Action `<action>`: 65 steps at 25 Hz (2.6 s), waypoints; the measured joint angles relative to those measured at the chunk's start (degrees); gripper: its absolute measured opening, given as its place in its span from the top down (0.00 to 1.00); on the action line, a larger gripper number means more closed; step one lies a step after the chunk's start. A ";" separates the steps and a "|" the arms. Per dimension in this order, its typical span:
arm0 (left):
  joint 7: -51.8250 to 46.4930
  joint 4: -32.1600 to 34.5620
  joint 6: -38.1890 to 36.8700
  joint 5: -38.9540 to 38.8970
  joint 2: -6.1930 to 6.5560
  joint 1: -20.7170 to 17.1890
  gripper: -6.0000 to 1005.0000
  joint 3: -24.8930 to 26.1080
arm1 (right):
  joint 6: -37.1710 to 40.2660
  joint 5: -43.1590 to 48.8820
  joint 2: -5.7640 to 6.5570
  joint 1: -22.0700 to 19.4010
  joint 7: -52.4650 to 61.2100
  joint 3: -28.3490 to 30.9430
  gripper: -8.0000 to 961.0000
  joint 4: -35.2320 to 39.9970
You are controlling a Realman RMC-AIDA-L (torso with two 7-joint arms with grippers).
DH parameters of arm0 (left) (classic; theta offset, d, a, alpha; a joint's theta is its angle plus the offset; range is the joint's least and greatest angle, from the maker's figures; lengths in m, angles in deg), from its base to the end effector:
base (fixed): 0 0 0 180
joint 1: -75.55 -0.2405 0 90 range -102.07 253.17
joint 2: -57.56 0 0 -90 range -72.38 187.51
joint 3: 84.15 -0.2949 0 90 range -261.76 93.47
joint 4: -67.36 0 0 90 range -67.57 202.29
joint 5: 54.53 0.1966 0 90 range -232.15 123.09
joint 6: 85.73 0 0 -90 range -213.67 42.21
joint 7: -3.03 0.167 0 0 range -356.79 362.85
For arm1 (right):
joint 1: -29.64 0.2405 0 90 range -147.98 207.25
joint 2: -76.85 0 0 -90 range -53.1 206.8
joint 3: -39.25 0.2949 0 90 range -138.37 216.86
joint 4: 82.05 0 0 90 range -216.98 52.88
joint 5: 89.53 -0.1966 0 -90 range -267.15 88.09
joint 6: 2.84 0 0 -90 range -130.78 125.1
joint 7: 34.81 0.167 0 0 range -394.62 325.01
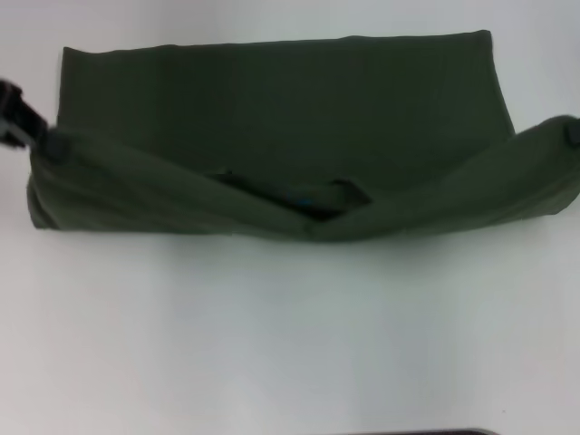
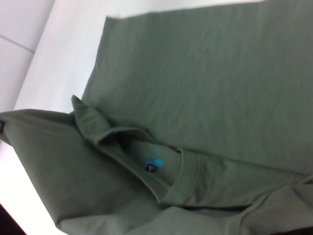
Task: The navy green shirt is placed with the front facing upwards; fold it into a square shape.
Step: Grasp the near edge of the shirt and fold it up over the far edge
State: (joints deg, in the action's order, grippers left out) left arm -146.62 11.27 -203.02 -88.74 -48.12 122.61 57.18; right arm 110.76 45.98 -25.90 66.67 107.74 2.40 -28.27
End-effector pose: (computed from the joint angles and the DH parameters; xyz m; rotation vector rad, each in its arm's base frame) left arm -0.2371 0.3790 0.0884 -2.4973 -1.7703 0.1766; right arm 0.2860 0.3534 0.1077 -2.4827 1.7598 0.0948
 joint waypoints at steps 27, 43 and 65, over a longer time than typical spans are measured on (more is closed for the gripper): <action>-1.44 2.36 7.65 0.95 -1.11 1.00 0.95 -1.81 | -5.63 2.93 0.53 0.16 1.69 3.14 0.95 -0.67; -6.45 3.62 22.30 2.06 -2.65 1.81 0.95 -6.30 | -16.14 6.39 -0.26 4.83 3.54 0.72 0.95 -4.43; -10.63 5.87 38.29 15.73 -9.39 9.21 0.94 -6.95 | -35.55 7.85 -4.60 6.59 5.40 -4.73 0.94 -5.18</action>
State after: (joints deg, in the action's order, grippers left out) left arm -157.24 17.14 -164.73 -73.01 -57.51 131.82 50.24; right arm 75.21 53.83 -30.50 73.25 113.14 -2.34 -33.45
